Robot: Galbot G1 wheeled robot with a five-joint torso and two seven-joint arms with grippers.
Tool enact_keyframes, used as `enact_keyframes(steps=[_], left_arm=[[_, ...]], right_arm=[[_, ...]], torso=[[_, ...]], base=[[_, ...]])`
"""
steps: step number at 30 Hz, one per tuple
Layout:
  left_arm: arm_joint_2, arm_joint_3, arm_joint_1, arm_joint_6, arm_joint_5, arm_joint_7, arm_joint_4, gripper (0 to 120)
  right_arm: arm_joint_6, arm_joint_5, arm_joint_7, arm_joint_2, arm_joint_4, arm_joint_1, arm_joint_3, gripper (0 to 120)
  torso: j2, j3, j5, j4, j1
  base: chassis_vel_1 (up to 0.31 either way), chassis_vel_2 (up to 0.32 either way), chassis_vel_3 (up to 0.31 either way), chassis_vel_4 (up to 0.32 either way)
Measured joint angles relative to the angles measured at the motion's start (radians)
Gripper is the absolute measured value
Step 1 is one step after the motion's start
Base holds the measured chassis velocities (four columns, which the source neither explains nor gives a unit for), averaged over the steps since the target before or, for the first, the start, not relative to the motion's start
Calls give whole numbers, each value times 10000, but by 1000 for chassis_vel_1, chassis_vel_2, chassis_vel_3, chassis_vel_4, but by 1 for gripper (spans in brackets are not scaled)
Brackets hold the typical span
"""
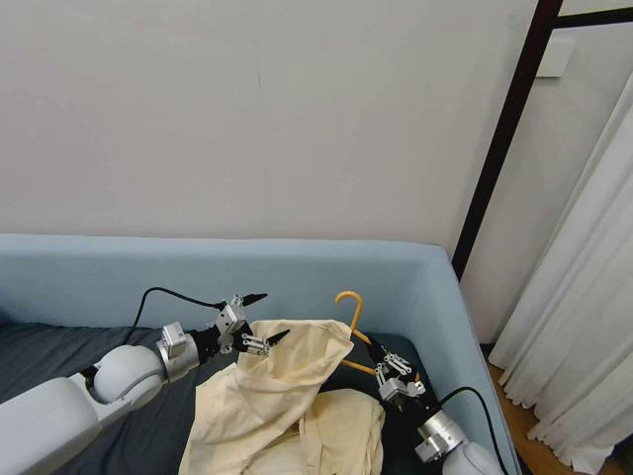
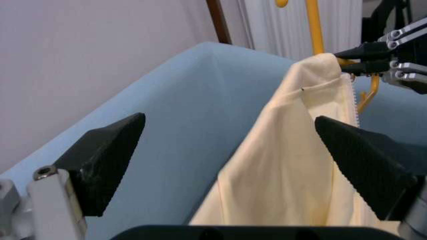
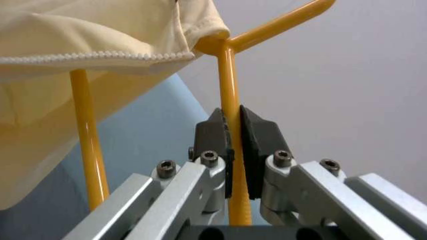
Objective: Pick up the clothes from the sofa and hang them on the clothes hanger.
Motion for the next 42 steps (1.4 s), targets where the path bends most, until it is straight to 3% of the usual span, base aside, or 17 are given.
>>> enact_keyframes(steps=[9, 11, 12, 15, 31, 36, 39, 42], left_arm=[[-654, 1766, -2484, 50, -788, 1695, 1053, 100], [-643, 2228, -2975, 72, -917, 2895, 1294, 99], [-643, 2228, -2975, 72, -917, 2895, 1294, 99], [-798, 2358, -3304, 147, -908, 4287, 1766, 100], [-2322, 3207, -3910, 294, -91, 5198, 3552, 94], [-2742, 3188, -3837, 347, 67, 5194, 3921, 75], [-2775, 3087, -3749, 372, 87, 5203, 3996, 68], [-2770, 3048, -3719, 378, 106, 5259, 4063, 53]], right_arm=[[270, -568, 55, -127, 94, -111, 33, 4], [320, -648, 57, -119, 59, -69, 23, 4], [320, -648, 57, -119, 59, -69, 23, 4], [360, -678, 71, -124, -32, 4, 15, 4], [482, -633, 140, -316, -57, 62, -10, 4], [642, -765, 141, -307, -115, 68, 74, 4], [666, -783, 124, -288, -141, 111, 90, 4], [716, -901, 78, -279, -188, 208, 85, 4]], torso=[[0, -1, 4, -2, 0], [-1, -1, 2, 0, 0], [-1, -1, 2, 0, 0], [0, -2, 5, 4, 0], [0, -2, 3, -1, 0], [0, -1, 4, -3, 0], [0, -1, 2, -2, 0], [0, -2, 2, 2, 0]], base=[[0, 0, 0, 0], [0, 0, 0, 0], [0, 0, 0, 0], [0, 0, 0, 0], [0, 0, 0, 0], [0, 0, 0, 0], [0, 0, 0, 0], [0, 0, 0, 0]])
